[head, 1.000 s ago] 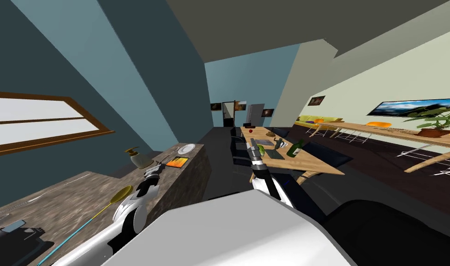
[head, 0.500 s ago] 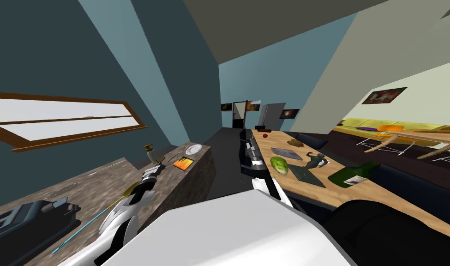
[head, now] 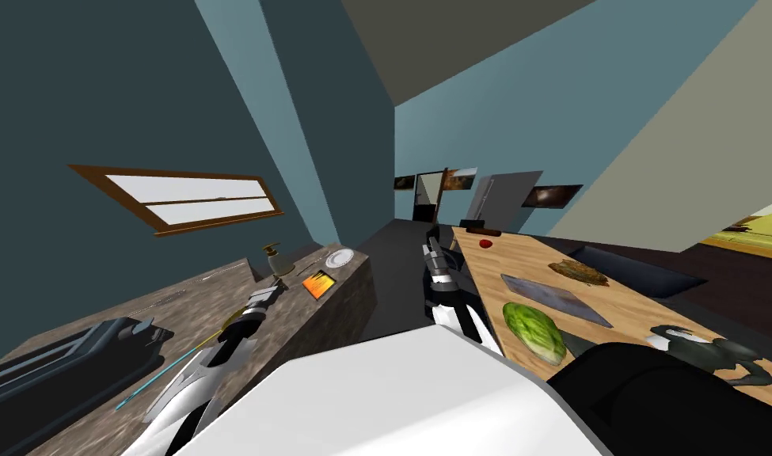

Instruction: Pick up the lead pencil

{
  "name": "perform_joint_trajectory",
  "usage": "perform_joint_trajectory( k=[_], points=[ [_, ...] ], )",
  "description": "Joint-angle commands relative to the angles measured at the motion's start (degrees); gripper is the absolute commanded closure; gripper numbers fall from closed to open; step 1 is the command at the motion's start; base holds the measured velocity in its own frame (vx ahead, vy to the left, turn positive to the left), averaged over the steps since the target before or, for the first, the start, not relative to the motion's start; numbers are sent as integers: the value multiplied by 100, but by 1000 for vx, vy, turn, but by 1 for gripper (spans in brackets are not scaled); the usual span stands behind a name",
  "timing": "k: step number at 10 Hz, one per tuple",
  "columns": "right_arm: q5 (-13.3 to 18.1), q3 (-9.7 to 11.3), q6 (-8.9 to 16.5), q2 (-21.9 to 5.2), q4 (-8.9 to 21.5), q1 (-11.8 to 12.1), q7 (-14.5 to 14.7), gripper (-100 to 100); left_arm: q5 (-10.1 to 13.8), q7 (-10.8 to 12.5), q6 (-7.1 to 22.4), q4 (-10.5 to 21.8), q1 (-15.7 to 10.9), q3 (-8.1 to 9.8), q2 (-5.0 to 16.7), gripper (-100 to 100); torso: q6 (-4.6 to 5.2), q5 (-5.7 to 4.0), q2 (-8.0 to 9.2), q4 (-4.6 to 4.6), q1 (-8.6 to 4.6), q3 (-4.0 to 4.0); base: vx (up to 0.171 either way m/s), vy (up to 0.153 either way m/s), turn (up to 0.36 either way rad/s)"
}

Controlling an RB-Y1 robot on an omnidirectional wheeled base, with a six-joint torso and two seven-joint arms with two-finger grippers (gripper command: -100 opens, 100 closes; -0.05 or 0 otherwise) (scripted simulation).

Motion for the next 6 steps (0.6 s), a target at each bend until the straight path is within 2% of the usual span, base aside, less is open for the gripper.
perform_joint_trajectory(
  k=[1,2,3,4,5,6],
  points=[
    [0,0,0,0,0,0,0,0,-52,236,-186,1,73,-109,68,100,0,0,0,0,0,0,191,-92,299],
    [0,0,0,0,0,-1,0,0,-156,430,-393,-162,284,-324,134,100,4,-1,7,0,0,2,222,-113,381],
    [0,0,0,0,0,0,0,0,-156,531,-436,-162,284,-324,134,100,-1,-1,0,-1,-7,-1,167,-102,327],
    [0,0,0,0,0,-2,0,0,-260,713,-671,-324,495,-539,200,100,6,0,13,1,0,5,176,-122,322],
    [0,0,0,0,0,-1,0,0,-260,825,-686,-324,495,-539,200,100,4,0,13,1,-7,6,150,-116,341],
    [0,0,0,0,0,-2,0,0,-365,1014,-936,-487,706,-754,266,100,7,0,19,2,-2,9,187,-133,368]
  ],
)
